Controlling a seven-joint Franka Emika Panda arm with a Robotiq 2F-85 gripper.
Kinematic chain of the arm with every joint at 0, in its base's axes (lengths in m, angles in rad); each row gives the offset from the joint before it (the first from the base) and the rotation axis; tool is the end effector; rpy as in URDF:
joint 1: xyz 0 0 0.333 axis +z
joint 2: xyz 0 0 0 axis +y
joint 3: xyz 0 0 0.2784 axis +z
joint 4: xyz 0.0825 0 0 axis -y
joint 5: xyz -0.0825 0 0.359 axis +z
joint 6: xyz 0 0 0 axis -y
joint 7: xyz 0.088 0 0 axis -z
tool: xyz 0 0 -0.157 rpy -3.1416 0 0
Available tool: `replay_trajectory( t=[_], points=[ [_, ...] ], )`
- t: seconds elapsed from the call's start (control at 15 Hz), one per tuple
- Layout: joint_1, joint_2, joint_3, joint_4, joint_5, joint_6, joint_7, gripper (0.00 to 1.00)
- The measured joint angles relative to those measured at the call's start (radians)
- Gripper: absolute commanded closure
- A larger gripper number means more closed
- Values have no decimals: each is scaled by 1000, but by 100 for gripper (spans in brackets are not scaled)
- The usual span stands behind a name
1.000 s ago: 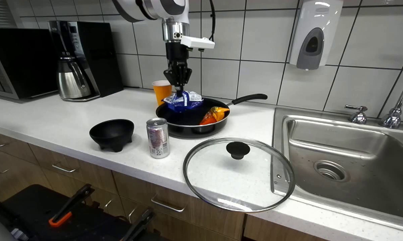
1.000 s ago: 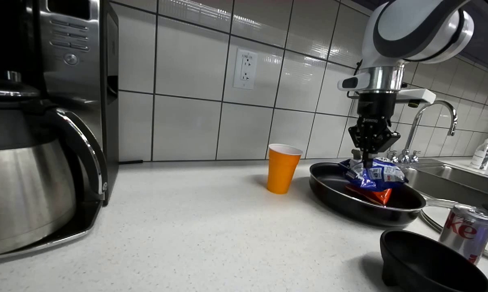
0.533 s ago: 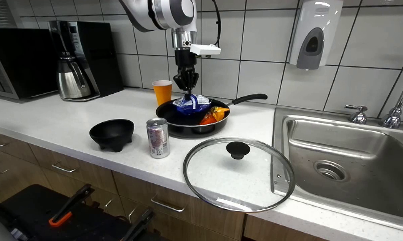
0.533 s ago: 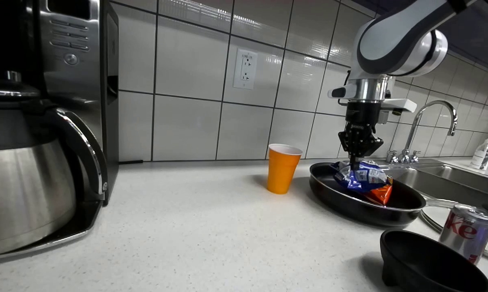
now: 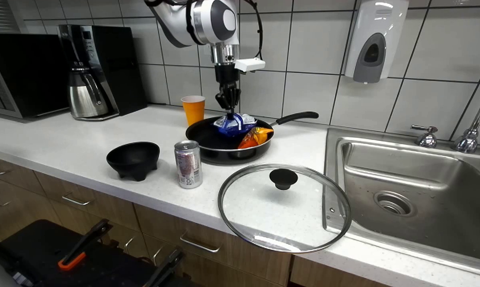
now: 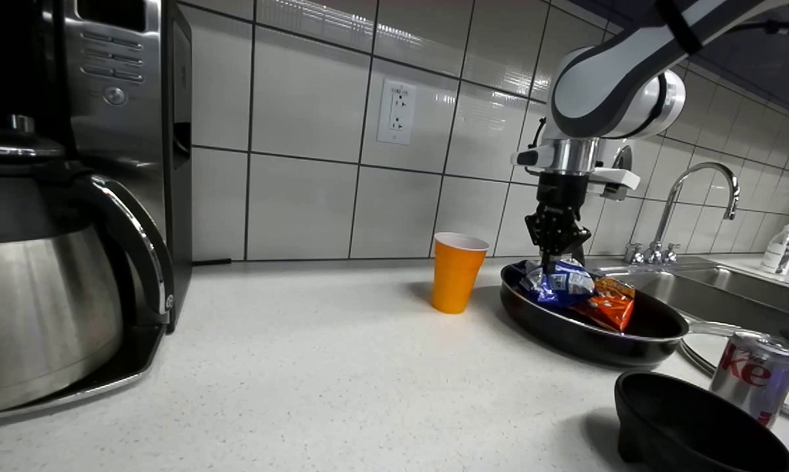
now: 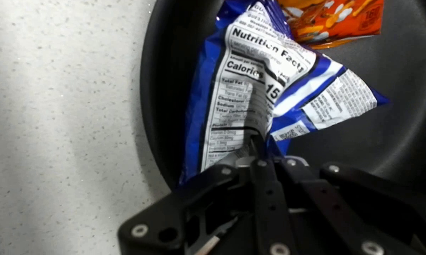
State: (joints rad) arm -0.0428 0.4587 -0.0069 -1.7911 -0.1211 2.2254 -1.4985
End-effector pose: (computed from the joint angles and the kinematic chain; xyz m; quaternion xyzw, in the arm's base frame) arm 0.6117 -0.0389 0.2262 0.7224 0.6896 -0.0430 0.0266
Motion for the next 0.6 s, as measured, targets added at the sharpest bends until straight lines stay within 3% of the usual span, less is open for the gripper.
replay_trajectory(
  t=[0.33, 0.4, 0.47, 0.6],
  points=[
    [-6, 23, 14, 16, 0, 18, -25, 100],
    [-7, 24, 16, 16, 0, 18, -30, 74],
    [-9, 24, 19, 16, 0, 18, -35, 73],
    [-13, 24, 22, 16, 0, 19, -45, 60]
  ],
)
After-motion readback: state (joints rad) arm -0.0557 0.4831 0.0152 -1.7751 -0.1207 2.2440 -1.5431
